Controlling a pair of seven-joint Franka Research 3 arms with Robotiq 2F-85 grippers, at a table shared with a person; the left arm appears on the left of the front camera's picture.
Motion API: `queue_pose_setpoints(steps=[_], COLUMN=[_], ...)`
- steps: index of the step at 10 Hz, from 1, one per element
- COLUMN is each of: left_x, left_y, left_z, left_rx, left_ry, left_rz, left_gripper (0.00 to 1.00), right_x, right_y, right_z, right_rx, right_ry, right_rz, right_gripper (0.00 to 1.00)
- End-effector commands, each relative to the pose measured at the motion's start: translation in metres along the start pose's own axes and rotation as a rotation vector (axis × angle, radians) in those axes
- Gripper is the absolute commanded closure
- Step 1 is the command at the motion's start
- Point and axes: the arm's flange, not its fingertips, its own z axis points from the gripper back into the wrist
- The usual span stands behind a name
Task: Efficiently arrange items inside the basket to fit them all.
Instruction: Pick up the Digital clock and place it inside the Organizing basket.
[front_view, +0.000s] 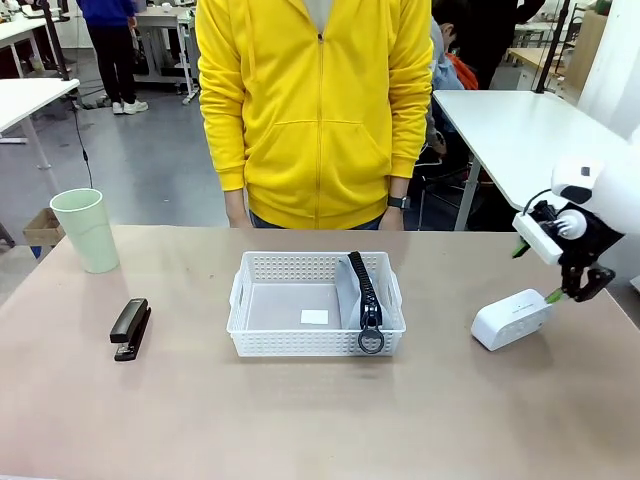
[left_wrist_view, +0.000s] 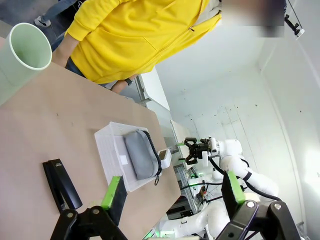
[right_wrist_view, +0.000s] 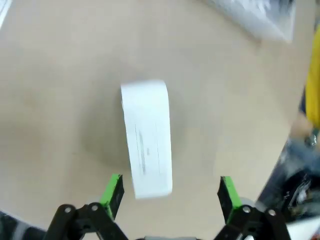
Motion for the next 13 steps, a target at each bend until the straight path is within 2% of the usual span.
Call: queue_pose_setpoints(steps=[1,2,5,6,7,10,13], left_x=[-0.001,-0.001,-0.001,-0.001,-0.001,-0.001,-0.001], left_y=[-0.002,-0.002,-0.002,-0.002,-0.002,-0.002,-0.002], left_z=[0.001,0.001,0.001,0.001,0.001,0.001,0.001], left_rx=[-0.011,-0.011,-0.011,-0.011,-0.011,-0.011,-0.011], left_ry=[0.003,0.003,0.003,0.003,0.003,0.003,0.003], left_rz=[-0.009,-0.009,-0.009,-0.009,-0.009,-0.009,-0.009], left_gripper=[0.0,0.0,0.0,0.0,0.0,0.0,0.0], right_x=[-0.002,0.0,0.0,0.001,0.008,0.008,0.007], right_y=[0.016,0.0,0.0,0.003,0.0,-0.01,-0.019], right_z=[-0.017,0.0,0.0,-0.002,-0.011,-0.031,-0.07], right_rx=[0.109,0.0,0.0,0.02,0.109,0.165,0.243], right_ry=[-0.124,0.0,0.0,-0.037,0.049,0.063,0.09], right_rz=[0.067,0.0,0.0,0.029,0.069,0.062,0.036], right_gripper=[0.0,0.0,0.0,0.0,0.0,0.0,0.0])
